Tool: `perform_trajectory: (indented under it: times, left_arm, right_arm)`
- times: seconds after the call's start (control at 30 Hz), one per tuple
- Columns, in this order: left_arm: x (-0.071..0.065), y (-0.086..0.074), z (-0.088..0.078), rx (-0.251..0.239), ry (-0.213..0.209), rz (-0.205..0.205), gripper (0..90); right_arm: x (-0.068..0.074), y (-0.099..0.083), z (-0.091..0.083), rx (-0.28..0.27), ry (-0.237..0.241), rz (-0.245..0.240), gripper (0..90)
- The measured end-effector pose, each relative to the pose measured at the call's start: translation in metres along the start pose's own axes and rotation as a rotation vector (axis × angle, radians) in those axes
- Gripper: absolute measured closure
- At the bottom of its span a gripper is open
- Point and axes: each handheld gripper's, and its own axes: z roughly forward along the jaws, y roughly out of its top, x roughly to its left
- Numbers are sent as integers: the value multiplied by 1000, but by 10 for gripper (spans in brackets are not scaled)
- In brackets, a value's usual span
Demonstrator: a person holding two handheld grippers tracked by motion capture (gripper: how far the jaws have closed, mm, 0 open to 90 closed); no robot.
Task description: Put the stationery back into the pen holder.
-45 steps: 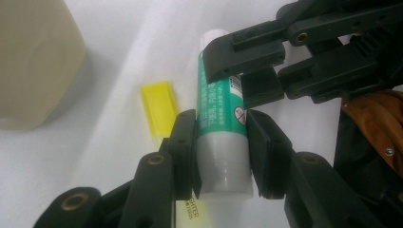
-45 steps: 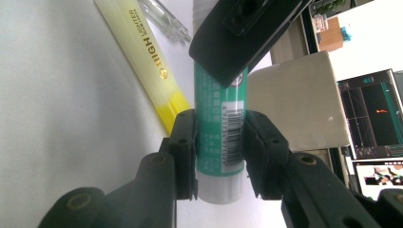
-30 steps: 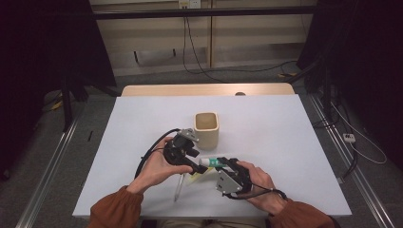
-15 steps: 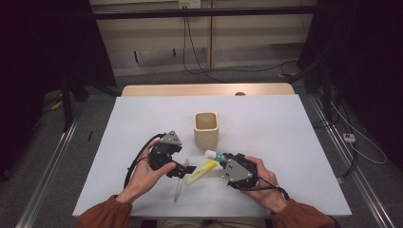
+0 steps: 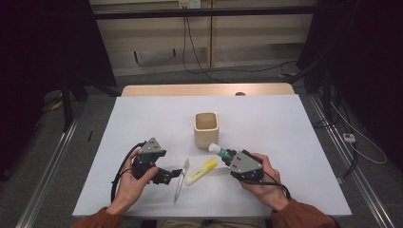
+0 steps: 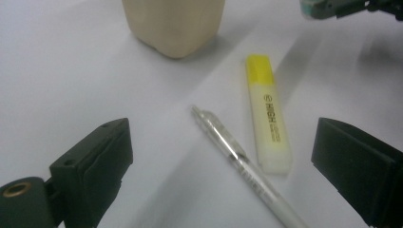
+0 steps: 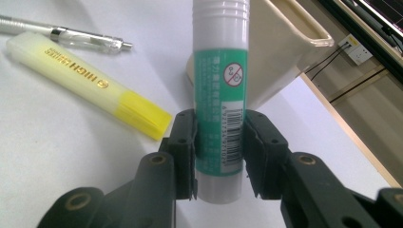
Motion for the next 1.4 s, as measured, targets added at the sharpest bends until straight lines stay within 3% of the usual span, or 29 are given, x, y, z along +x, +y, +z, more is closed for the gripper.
perform_trajectory:
  times: [0.1,0.27,0.4,0.6,0.7,0.77,0.83,0.93,1.1,1.4]
  left_arm:
    - [0,-7,-4,8,9,0,64]
    - [2,-21,-13,-1,28,-34,66]
    - [3,-33,-20,-33,51,-69,67]
    - [1,-51,-27,-73,85,-78,67]
    - [2,-56,-35,-137,120,-100,75]
    - [4,-59,-38,-148,134,-116,74]
    - [5,-62,-37,-148,117,-133,73]
    - [4,-62,-36,-139,132,-110,73]
    - [4,-61,-35,-143,122,-105,73]
    - [5,-61,-35,-135,119,-106,73]
  right_arm:
    - [-3,0,-2,-10,3,31,673]
    - [-8,0,-3,-23,10,73,673]
    - [-13,0,-4,-37,21,123,673]
    - [-18,-1,-4,-52,30,182,673]
    - [-21,-1,-4,-64,33,213,673]
    - [-23,-1,-5,-74,36,228,673]
    - [-25,-1,-5,-83,41,241,673]
    - [-27,0,-4,-98,48,264,673]
    - [-36,5,-4,-135,61,321,673]
    - [-49,23,2,-195,65,355,672]
